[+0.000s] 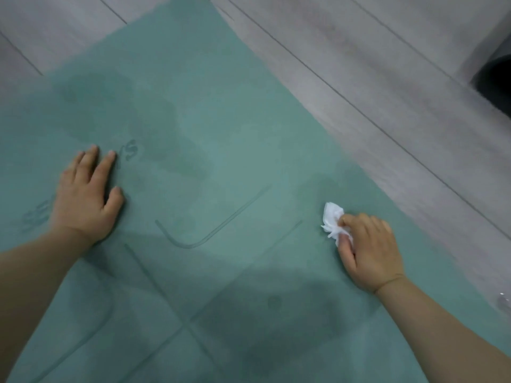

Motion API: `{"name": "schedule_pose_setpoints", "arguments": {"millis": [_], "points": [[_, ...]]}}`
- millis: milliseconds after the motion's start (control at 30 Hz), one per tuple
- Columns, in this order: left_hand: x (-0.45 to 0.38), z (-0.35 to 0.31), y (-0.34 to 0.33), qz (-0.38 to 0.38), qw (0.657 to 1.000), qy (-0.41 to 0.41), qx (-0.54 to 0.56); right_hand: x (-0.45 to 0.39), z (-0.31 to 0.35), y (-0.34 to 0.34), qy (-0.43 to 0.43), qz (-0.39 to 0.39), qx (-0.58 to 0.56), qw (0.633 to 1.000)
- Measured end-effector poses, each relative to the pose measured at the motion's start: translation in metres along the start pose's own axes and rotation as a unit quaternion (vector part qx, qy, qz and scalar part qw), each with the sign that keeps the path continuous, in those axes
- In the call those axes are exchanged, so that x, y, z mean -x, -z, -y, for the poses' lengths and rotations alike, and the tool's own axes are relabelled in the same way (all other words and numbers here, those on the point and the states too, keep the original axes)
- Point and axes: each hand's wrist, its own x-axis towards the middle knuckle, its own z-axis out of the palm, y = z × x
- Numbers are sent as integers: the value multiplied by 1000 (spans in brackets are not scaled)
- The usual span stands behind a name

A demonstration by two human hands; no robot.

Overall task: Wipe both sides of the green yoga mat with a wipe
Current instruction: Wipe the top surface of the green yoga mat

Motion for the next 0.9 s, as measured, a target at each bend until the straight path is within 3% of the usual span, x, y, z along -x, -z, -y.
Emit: {"name": "schedule_pose_setpoints", "arguments": {"millis": [100, 167, 233, 300, 400, 467, 533, 567, 633, 700, 800, 833, 900], "points": [[0, 2, 0, -6, 1000, -3, 3, 2, 1, -3, -4, -18, 9, 1000], [0, 3, 0, -8, 1000, -3, 9, 4, 14, -5, -67, -35, 11, 997], [0, 4, 0, -14, 1000, -5, 21, -5, 50, -10, -144, -60, -3, 988], [1, 5, 0, -21, 999, -15, 34, -24, 115, -20, -131, -59, -22, 989], [2, 7, -1, -34, 998, -24, 49, -41, 236, -42, 61, -29, -117, 991], [2, 8, -1, -36, 998, -24, 52, -32, 290, -52, 254, 53, -136, 956], [2, 8, -1, -34, 998, -22, 52, -35, 296, -56, 371, 126, -112, 913], [2, 8, -1, -32, 998, -21, 53, -48, 286, -55, 373, 129, -113, 912], [2, 6, 0, -28, 998, -16, 51, -90, 254, -50, 286, 63, -101, 951], [3, 6, 1, -26, 999, -8, 46, -138, 213, -40, 115, -28, -33, 992], [2, 5, 2, -22, 999, -11, 41, -171, 202, -31, -148, -47, -39, 987], [2, 5, 2, -21, 999, -12, 40, -168, 220, -38, -158, -56, -57, 984], [2, 5, 3, -18, 999, -12, 40, -138, 276, -56, -9, -50, -99, 994]]}}
